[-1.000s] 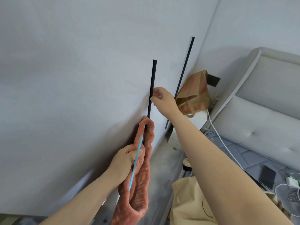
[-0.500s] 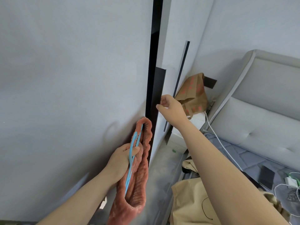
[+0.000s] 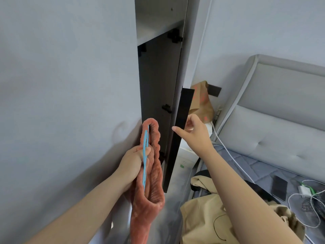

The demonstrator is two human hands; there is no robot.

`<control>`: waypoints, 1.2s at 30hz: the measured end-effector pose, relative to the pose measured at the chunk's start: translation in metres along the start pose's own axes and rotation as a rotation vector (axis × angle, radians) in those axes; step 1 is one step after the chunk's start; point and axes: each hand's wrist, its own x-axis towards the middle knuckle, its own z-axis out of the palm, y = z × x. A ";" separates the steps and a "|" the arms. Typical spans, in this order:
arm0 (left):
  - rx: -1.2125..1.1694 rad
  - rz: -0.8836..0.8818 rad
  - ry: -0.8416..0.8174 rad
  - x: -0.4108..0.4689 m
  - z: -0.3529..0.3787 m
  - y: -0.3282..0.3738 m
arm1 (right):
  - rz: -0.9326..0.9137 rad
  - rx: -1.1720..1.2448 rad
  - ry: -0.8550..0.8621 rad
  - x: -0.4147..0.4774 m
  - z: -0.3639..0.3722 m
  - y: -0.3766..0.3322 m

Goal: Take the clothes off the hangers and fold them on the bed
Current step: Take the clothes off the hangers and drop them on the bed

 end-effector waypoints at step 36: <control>0.080 -0.101 -0.031 0.097 0.115 0.056 | 0.154 0.064 0.456 0.038 -0.115 0.102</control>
